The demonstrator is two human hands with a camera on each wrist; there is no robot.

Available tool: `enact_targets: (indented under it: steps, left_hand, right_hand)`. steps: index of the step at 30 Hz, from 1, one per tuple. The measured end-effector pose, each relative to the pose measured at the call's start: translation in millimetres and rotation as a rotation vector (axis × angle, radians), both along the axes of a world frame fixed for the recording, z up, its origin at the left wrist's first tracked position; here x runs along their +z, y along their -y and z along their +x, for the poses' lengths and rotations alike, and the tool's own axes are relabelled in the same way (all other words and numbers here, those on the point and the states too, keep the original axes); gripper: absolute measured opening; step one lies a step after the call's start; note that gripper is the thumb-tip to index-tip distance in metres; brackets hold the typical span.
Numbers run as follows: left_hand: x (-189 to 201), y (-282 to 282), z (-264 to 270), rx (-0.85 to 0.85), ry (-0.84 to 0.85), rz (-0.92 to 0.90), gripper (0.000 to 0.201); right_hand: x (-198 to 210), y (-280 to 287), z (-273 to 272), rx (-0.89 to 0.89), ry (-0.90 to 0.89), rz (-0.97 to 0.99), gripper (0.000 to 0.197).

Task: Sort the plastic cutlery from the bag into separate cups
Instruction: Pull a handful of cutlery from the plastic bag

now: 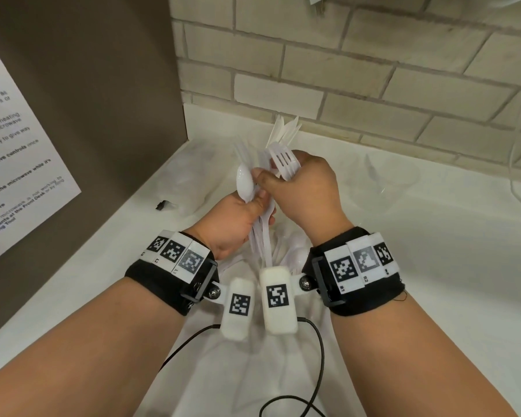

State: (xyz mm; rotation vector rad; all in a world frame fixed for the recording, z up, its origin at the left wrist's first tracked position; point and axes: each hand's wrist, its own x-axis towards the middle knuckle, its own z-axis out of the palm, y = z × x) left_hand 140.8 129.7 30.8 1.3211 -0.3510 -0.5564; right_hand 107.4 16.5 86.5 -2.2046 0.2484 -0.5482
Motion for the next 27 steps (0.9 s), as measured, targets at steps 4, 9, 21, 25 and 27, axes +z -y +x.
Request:
enact_targets:
  steps: [4,9,21,25,27]
  left_hand:
    - [1,-2,0,-0.010,-0.029,-0.014,0.025]
    - [1,-2,-1,-0.042,-0.074,-0.065,0.026]
    - [-8,-2,0,-0.071,0.058,0.104,0.039]
    - [-9,-3,1,-0.053,0.059,0.134,0.040]
    - [-11,-3,3,-0.037,0.048,0.139,0.039]
  right_hand:
    - [-3,2,4,-0.022,0.010,0.023,0.023]
    - [-4,6,0,0.008,-0.015,0.169,0.017]
    - [-9,10,4,0.024,0.235,-0.296,0.023]
    - [-8,13,3,0.026,0.157,-0.303,0.028]
    - [-8,13,4,0.025,0.158,-0.180,0.018]
